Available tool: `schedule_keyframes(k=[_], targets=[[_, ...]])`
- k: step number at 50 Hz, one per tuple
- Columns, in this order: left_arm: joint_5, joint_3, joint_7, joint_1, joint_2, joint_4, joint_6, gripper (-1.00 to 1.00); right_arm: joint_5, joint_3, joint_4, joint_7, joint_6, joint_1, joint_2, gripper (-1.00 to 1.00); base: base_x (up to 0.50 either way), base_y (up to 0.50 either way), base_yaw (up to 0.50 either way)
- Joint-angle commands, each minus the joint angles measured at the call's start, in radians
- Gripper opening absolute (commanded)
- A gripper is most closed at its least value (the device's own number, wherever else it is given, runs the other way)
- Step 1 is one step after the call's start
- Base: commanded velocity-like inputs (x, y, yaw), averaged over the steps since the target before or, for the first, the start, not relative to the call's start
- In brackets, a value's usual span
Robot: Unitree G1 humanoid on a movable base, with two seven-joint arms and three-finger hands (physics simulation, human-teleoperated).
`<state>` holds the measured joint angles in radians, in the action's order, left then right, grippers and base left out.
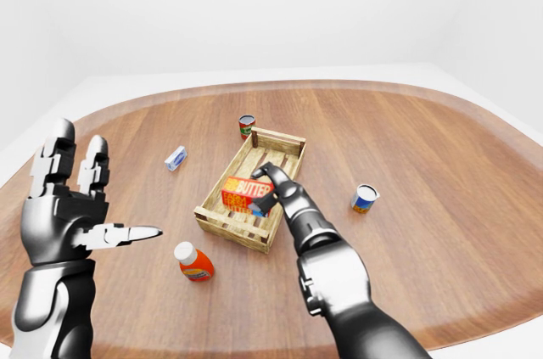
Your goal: Pick up the butter and put it in the tray.
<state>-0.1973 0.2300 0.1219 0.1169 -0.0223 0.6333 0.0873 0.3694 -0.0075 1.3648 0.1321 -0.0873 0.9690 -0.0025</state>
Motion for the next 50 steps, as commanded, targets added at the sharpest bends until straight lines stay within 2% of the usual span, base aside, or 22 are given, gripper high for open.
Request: schedule_keyframes(k=[1, 24, 42, 46, 49, 50], targets=[[0.003, -0.005, 0.0, 0.005, 0.002, 0.005, 0.0, 1.0, -0.016, -0.059, -0.03, -0.009, 0.0, 0.015, 0.002, 1.0, 0.0, 0.0, 0.0], [0.0, 0.001, 0.001, 0.0, 0.001, 0.003, 0.0, 1.0, -0.007, -0.046, -0.035, -0.01, 0.0, 0.02, 0.012, 1.0, 0.0, 0.0, 0.0], [0.001, 0.0, -0.001, 0.003, 0.001, 0.003, 0.0, 1.0, 0.0, -0.004, -0.106, -0.005, 0.0, 0.05, 0.011, 1.0, 0.0, 0.0, 0.0], [0.001, 0.001, 0.0, 0.003, 0.001, 0.005, 0.0, 1.0, -0.002, 0.018, -0.198, 0.024, 0.0, 0.021, 0.022, 1.0, 0.0, 0.0, 0.0], [-0.001, 0.003, 0.002, 0.003, 0.0, 0.007, 0.0, 1.0, 0.018, 0.063, -0.526, 0.098, 0.0, -0.095, 0.029, 1.0, 0.0, 0.0, 0.0], [-0.001, 0.003, 0.002, 0.003, 0.0, 0.007, 0.0, 1.0, 0.021, 0.065, -0.542, 0.102, 0.0, -0.102, 0.029, 1.0, 0.0, 0.0, 0.0]])
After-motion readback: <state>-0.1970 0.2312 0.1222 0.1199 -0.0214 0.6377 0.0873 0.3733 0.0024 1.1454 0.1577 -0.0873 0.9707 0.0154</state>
